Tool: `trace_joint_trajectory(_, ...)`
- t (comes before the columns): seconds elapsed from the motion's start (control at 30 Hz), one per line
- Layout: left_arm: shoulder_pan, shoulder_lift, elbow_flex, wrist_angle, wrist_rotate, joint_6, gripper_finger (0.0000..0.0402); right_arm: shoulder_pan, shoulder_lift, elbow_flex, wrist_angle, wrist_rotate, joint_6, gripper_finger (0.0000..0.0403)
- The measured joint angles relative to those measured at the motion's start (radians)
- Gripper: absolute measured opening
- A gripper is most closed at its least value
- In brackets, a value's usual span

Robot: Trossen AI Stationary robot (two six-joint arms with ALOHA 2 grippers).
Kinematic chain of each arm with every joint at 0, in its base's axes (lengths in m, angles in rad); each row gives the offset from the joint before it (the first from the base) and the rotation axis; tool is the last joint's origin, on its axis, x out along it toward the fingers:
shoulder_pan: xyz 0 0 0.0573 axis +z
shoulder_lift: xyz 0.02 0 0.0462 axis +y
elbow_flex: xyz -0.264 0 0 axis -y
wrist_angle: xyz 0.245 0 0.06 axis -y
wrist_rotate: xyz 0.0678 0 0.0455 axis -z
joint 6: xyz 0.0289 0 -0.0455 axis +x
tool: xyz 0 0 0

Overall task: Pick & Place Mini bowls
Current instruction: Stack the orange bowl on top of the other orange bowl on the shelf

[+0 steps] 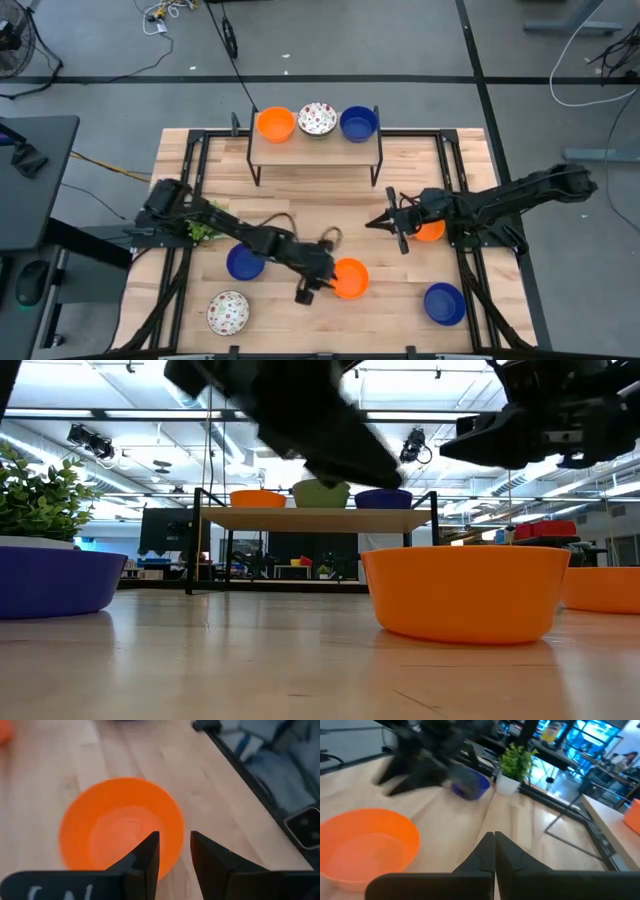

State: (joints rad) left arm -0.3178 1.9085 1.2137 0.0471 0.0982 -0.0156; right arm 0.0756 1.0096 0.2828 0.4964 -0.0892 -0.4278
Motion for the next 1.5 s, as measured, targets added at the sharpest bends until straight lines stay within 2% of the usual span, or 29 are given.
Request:
trace_joint_trajectory(0.1,-0.001,0.06,0.096,-0.124,0.034,0.057,0.0115,-0.012,0.0,-0.004,-0.006,-0.001,0.008,0.0002)
trace_joint_trajectory(0.27,0.0,0.144,0.189,-0.2,0.058,0.155,0.0132,-0.022,0.0,-0.004,-0.027,-0.001,0.027,0.0002)
trace_joint_trajectory(0.43,0.0,0.167,0.203,-0.264,0.077,0.162,0.0167,-0.025,0.0,-0.004,-0.028,-0.004,0.027,0.0002)
trace_joint_trajectory(0.6,-0.003,0.168,0.203,-0.273,0.036,0.17,0.0172,-0.029,0.0,-0.003,-0.026,-0.006,0.027,0.0002)
trace_joint_trajectory(0.77,-0.007,0.168,0.203,-0.278,0.014,0.185,0.0134,-0.029,0.0,-0.003,-0.023,-0.006,0.027,0.0002)
trace_joint_trajectory(1.1,-0.007,0.167,0.203,-0.274,-0.004,0.185,0.0013,-0.029,0.0,-0.003,-0.026,-0.005,0.026,0.0002)
trace_joint_trajectory(1.27,-0.015,0.135,0.203,-0.308,-0.078,0.145,0.0009,-0.029,0.0,-0.003,-0.027,-0.004,0.026,0.0002)
trace_joint_trajectory(1.37,-0.015,0.075,0.202,-0.381,-0.127,0.085,0.0006,-0.029,0.0,-0.003,-0.032,-0.004,0.026,0.0002)
trace_joint_trajectory(1.5,-0.002,-0.046,0.202,-0.537,-0.246,0.021,0.0006,-0.029,0.0,-0.003,-0.039,-0.004,0.026,0.0002)
